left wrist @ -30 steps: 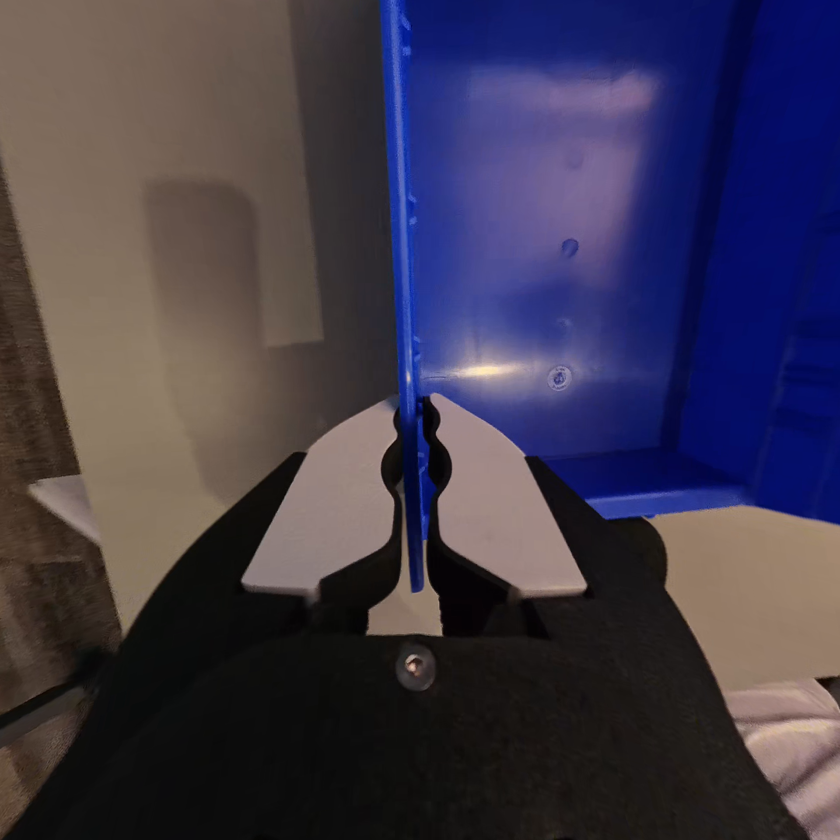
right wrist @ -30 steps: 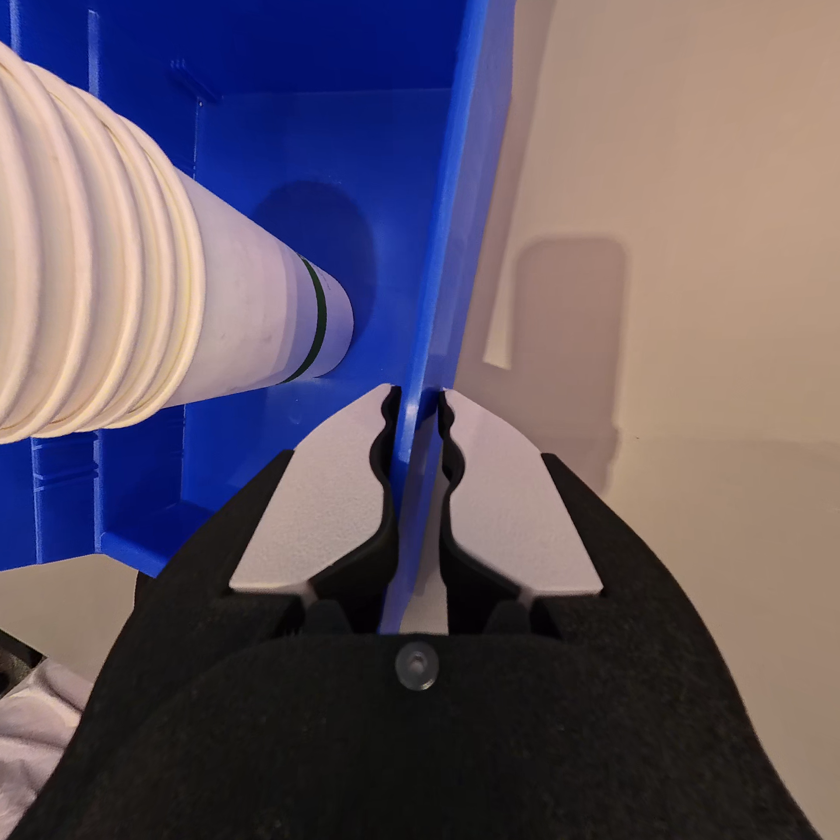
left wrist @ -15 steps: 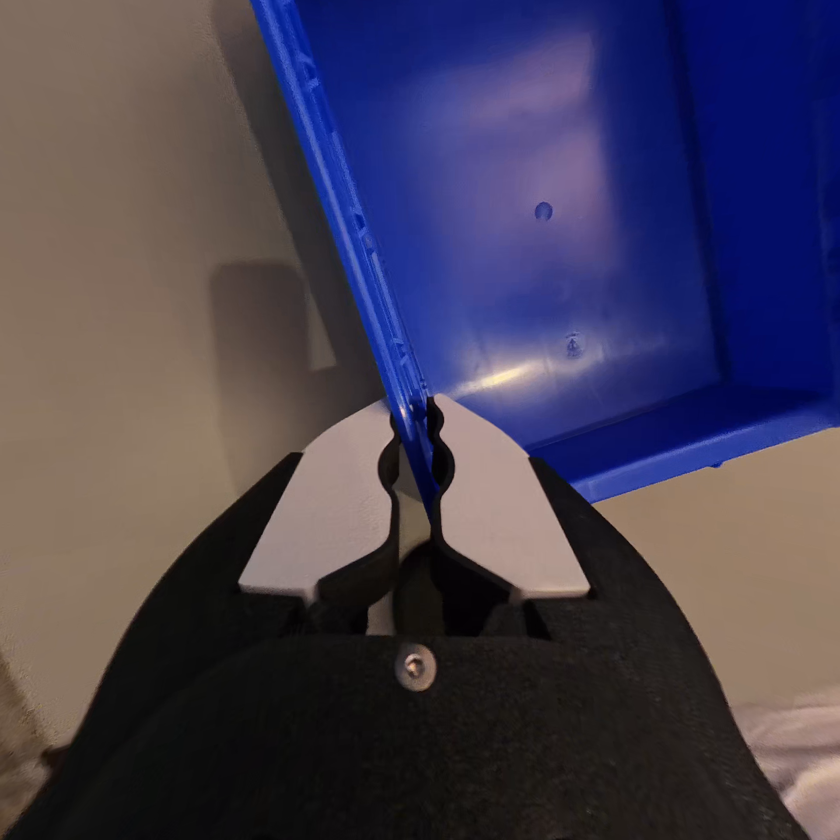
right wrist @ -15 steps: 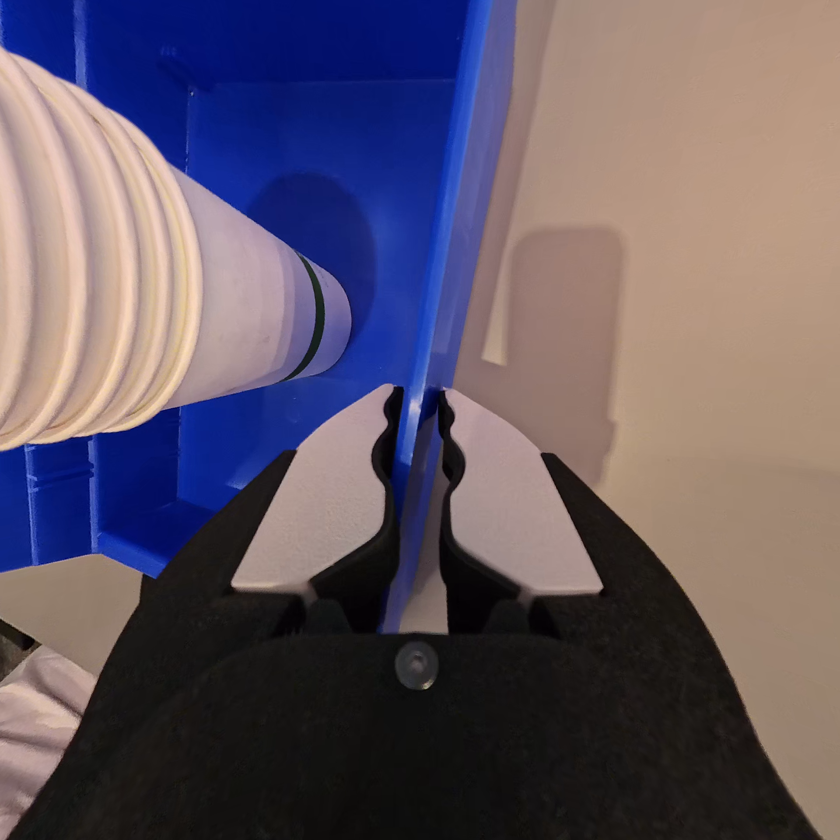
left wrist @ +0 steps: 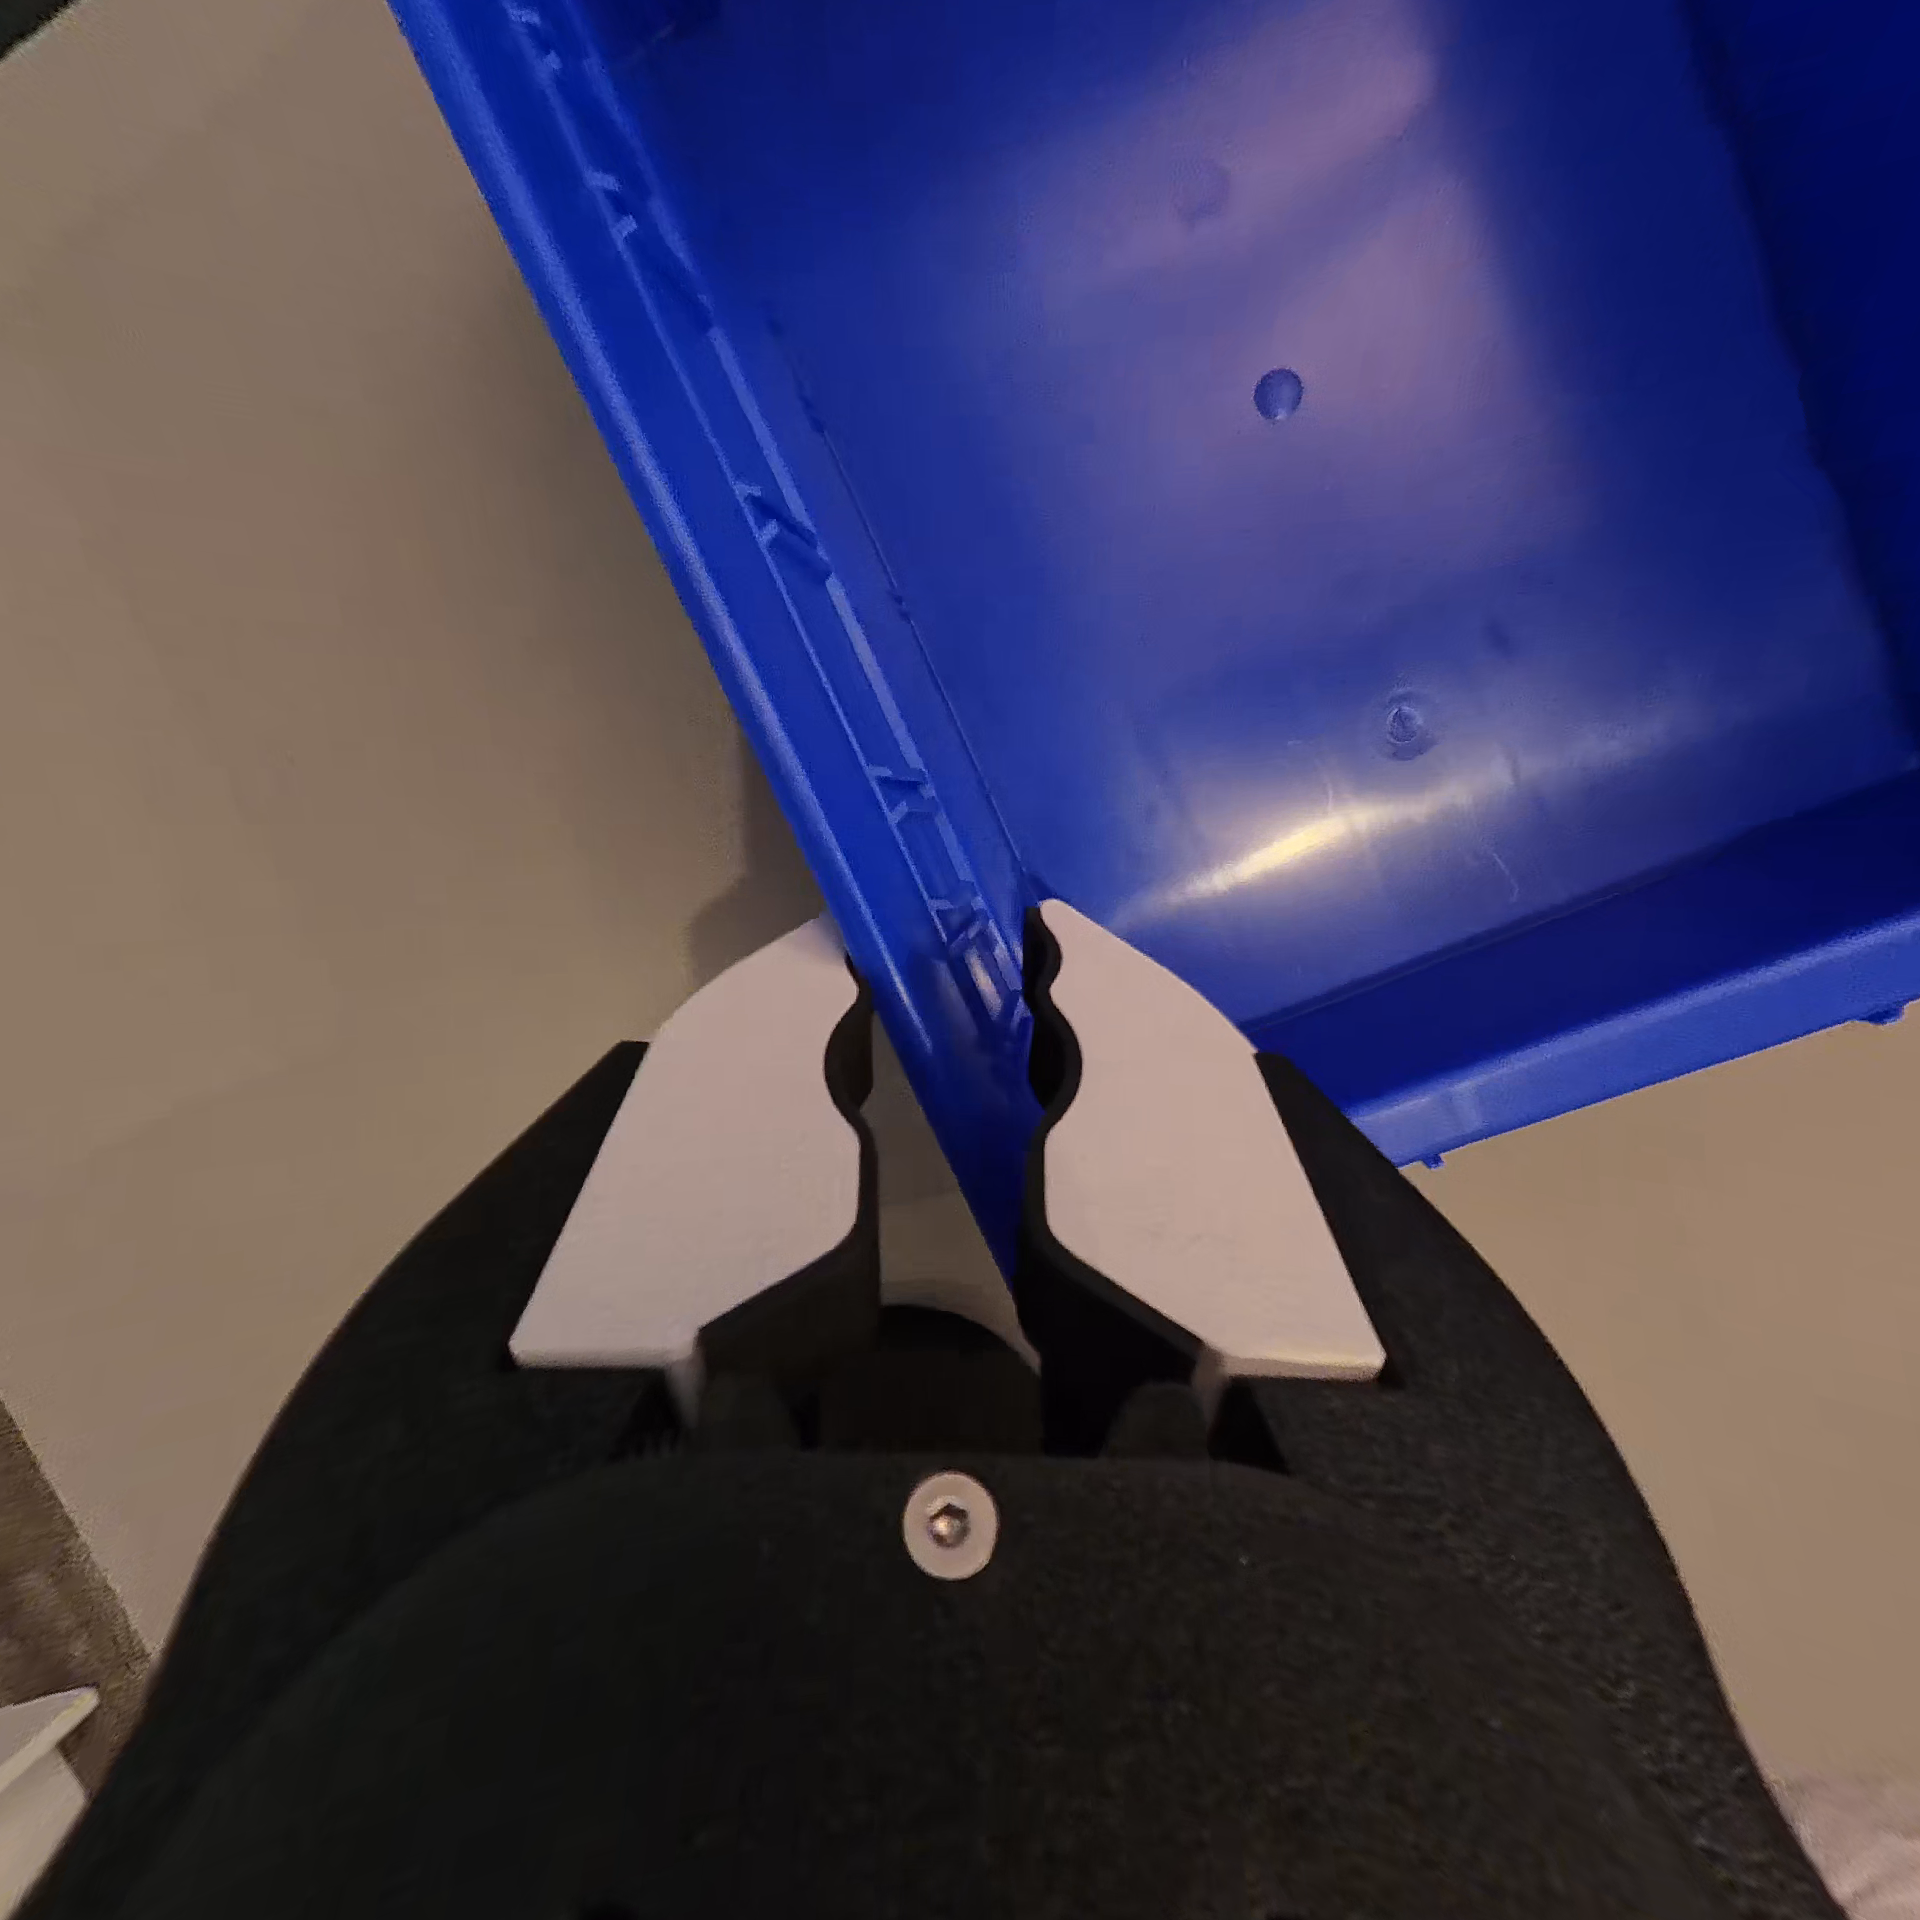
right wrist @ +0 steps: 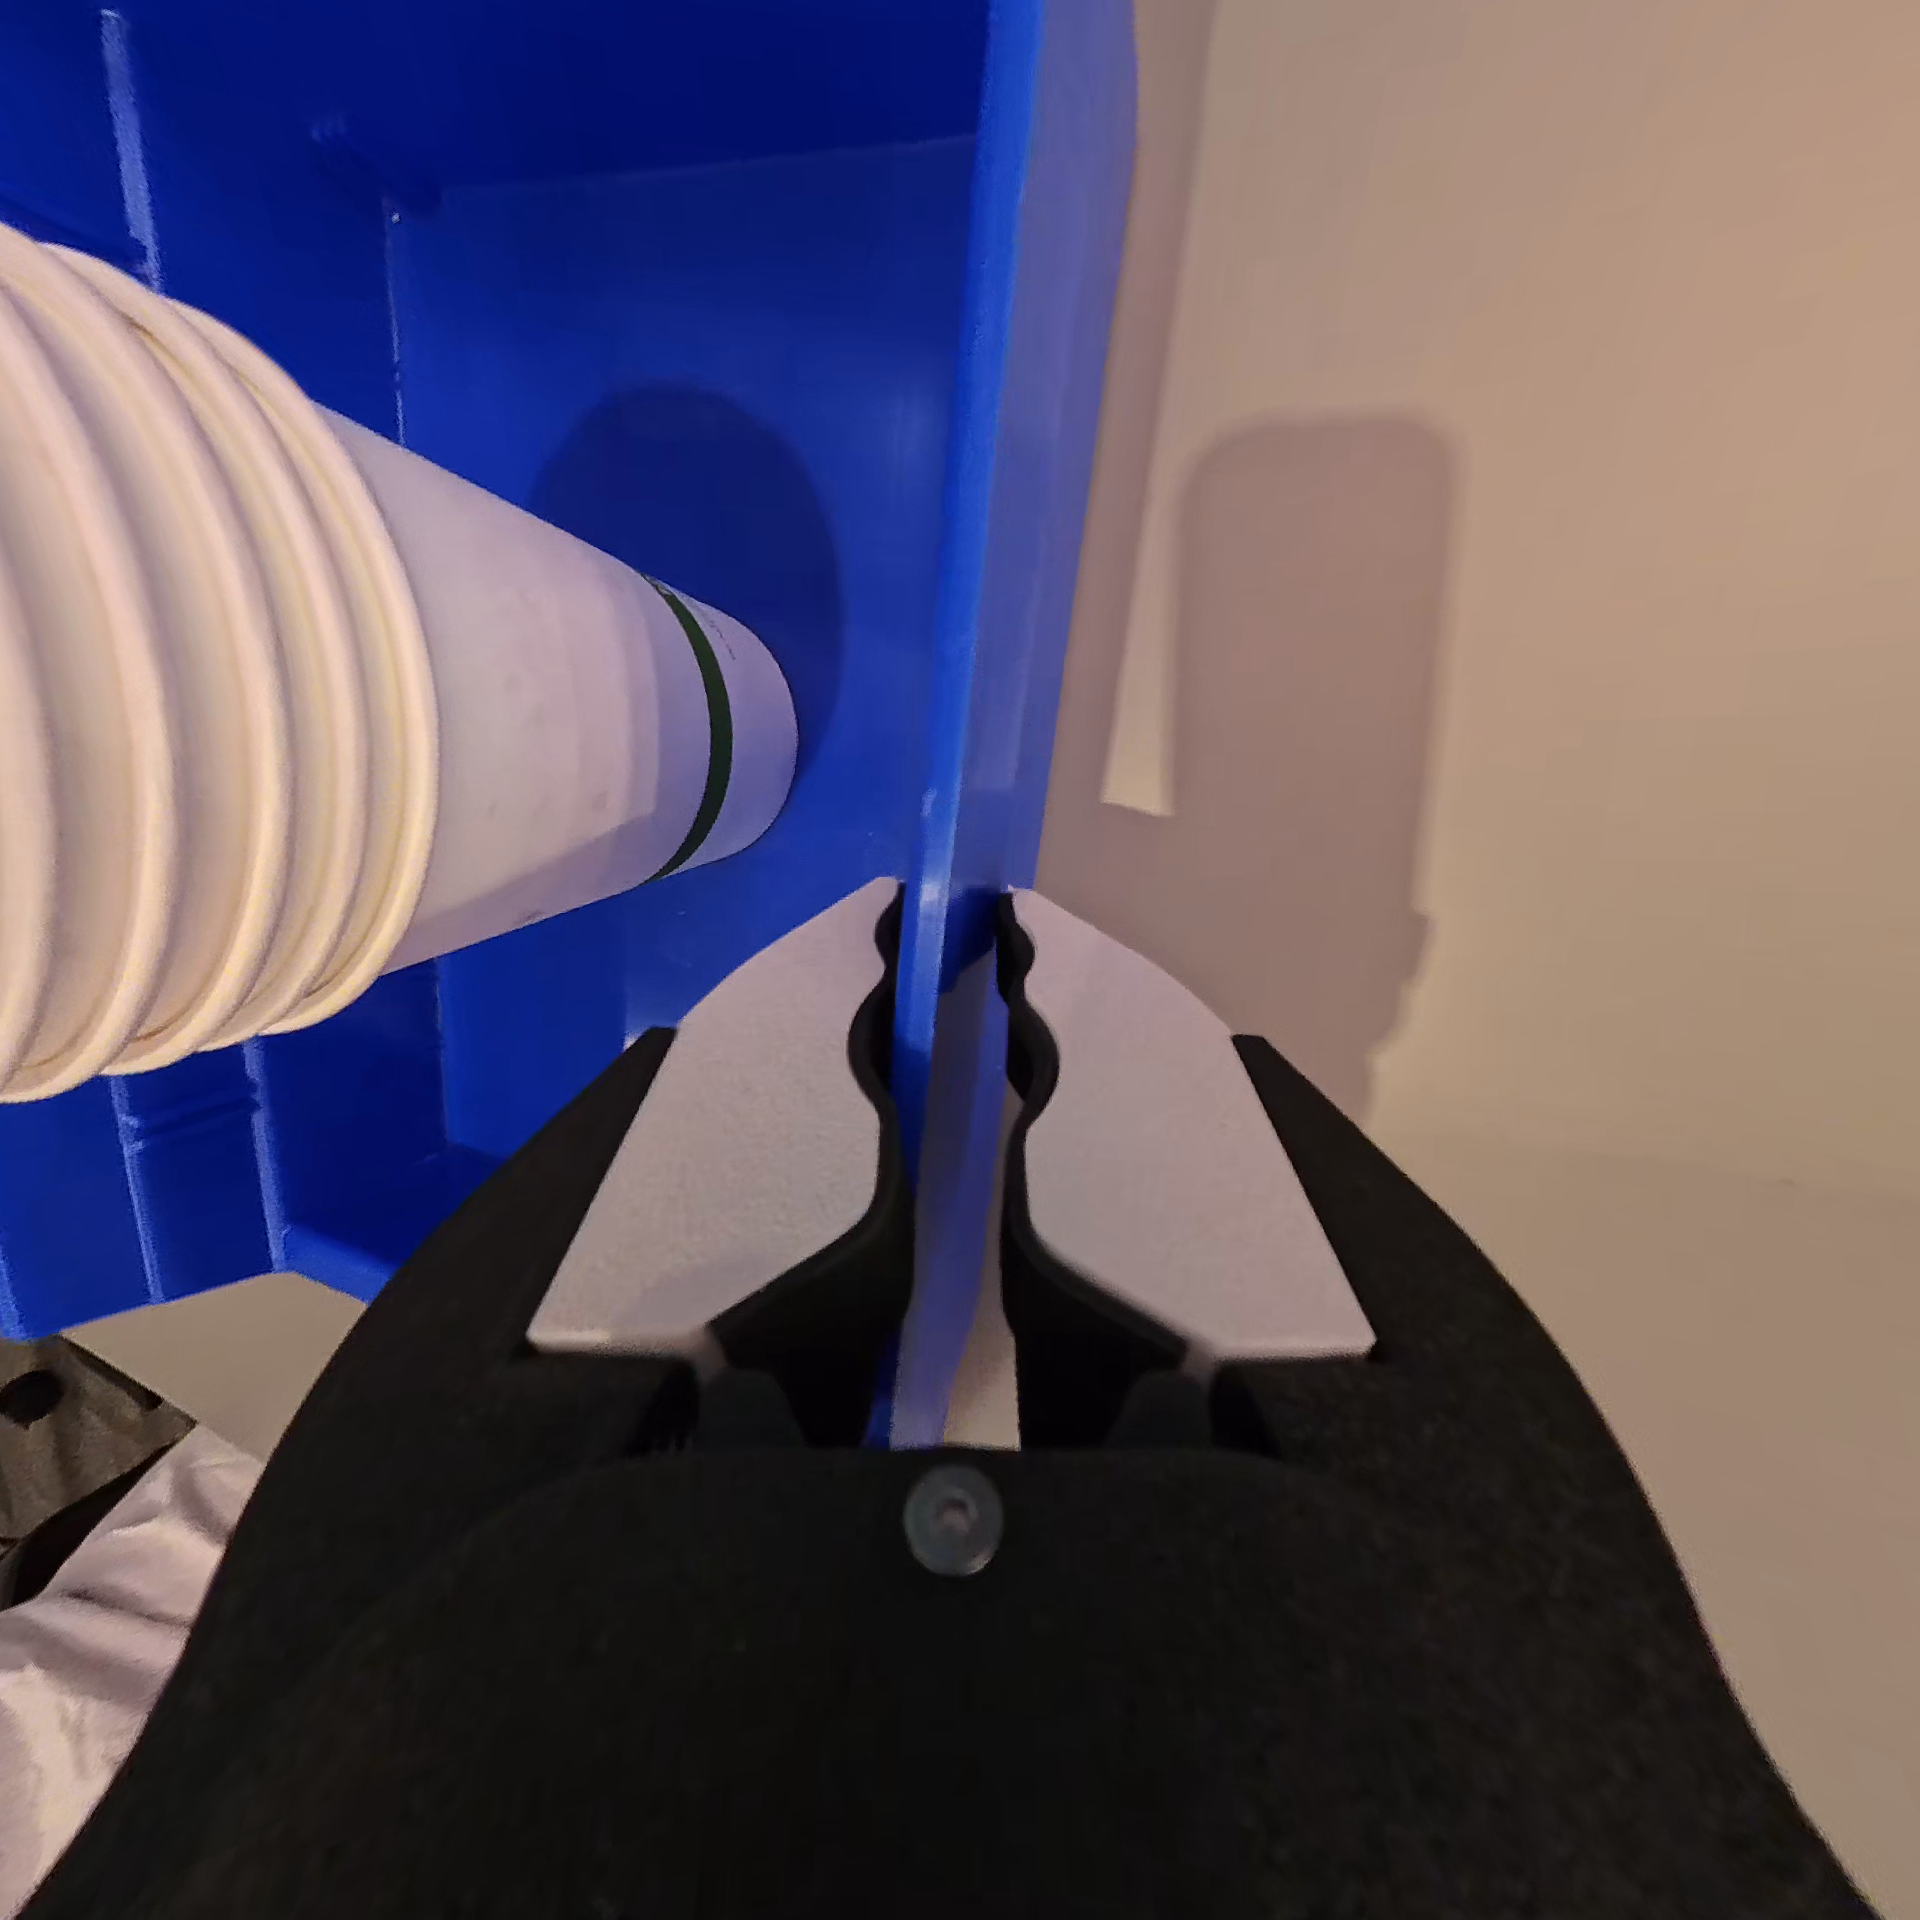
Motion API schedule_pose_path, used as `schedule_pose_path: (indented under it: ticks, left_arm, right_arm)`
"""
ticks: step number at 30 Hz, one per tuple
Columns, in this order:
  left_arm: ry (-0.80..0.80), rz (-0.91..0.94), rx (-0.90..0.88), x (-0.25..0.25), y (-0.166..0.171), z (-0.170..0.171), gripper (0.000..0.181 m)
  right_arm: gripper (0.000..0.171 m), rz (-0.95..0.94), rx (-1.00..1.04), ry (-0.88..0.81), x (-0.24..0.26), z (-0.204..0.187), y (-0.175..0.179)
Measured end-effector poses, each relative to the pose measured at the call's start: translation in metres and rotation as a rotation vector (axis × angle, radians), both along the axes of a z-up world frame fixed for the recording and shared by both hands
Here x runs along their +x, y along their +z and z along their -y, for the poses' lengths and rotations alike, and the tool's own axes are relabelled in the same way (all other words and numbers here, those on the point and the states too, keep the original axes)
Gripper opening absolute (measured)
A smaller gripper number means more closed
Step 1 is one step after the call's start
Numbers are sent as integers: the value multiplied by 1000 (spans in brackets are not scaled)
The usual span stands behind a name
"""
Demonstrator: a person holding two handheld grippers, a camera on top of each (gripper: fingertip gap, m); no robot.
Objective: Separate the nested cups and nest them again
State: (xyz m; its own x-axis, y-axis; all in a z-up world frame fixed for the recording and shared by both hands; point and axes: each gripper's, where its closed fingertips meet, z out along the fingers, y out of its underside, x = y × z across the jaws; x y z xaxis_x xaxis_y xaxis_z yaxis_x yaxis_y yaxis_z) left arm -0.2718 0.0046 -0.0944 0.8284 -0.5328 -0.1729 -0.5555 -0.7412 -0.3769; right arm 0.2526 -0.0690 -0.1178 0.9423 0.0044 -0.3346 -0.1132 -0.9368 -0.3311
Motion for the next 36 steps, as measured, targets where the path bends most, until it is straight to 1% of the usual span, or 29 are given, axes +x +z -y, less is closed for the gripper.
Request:
schedule_pose_path:
  ticks: [4, 6, 9, 11, 16, 17, 18, 20, 23, 25, 28, 29, 31, 33, 36]
  left_arm:
    - [-30, 62, 17, 30, 0, 1, 24]
    - [-53, 90, 13, 43, 0, 3, 24]
    - [-86, 86, 9, 55, 0, 9, 24]
    - [-111, 64, 8, 60, -1, 12, 26]
    - [-162, 31, 11, 70, -2, 22, 32]
    - [-170, 38, 10, 73, -2, 25, 33]
    - [-178, 50, 9, 75, -2, 27, 34]
    - [-196, 71, 5, 80, -2, 32, 36]
    - [-213, 97, 12, 84, -1, 33, 38]
    - [-220, 155, 25, 87, 3, 31, 38]
    - [-207, 278, 78, 87, 24, 25, 40]
    - [-207, 321, 103, 87, 35, 23, 40]
    - [-212, 378, 154, 84, 59, 17, 46]
    - [-235, 411, 222, 82, 89, 10, 54]
    - [-272, 473, 359, 81, 147, -3, 55]
  right_arm:
    - [17, -22, -34, 5, -8, 5, 0]
    - [21, -18, -55, 28, -14, 7, 1]
    - [31, -24, -83, 69, -28, 10, 2]
    - [33, -16, -105, 92, -35, 10, 0]
    - [34, 12, -203, 120, -45, 10, -17]
    - [32, 23, -234, 119, -45, 11, -22]
    - [26, 31, -256, 116, -44, 12, -25]
    - [27, 6, -263, 112, -48, 12, -25]
    - [23, 49, -282, 118, -46, 13, -26]
    - [22, 80, -307, 109, -45, 15, -27]
    - [21, 131, -327, 108, -43, 15, -27]
    - [21, 137, -332, 108, -43, 15, -27]
    - [22, 144, -340, 98, -42, 15, -28]
    - [22, 163, -352, 84, -39, 15, -28]
    - [22, 207, -371, 77, -36, 16, -28]
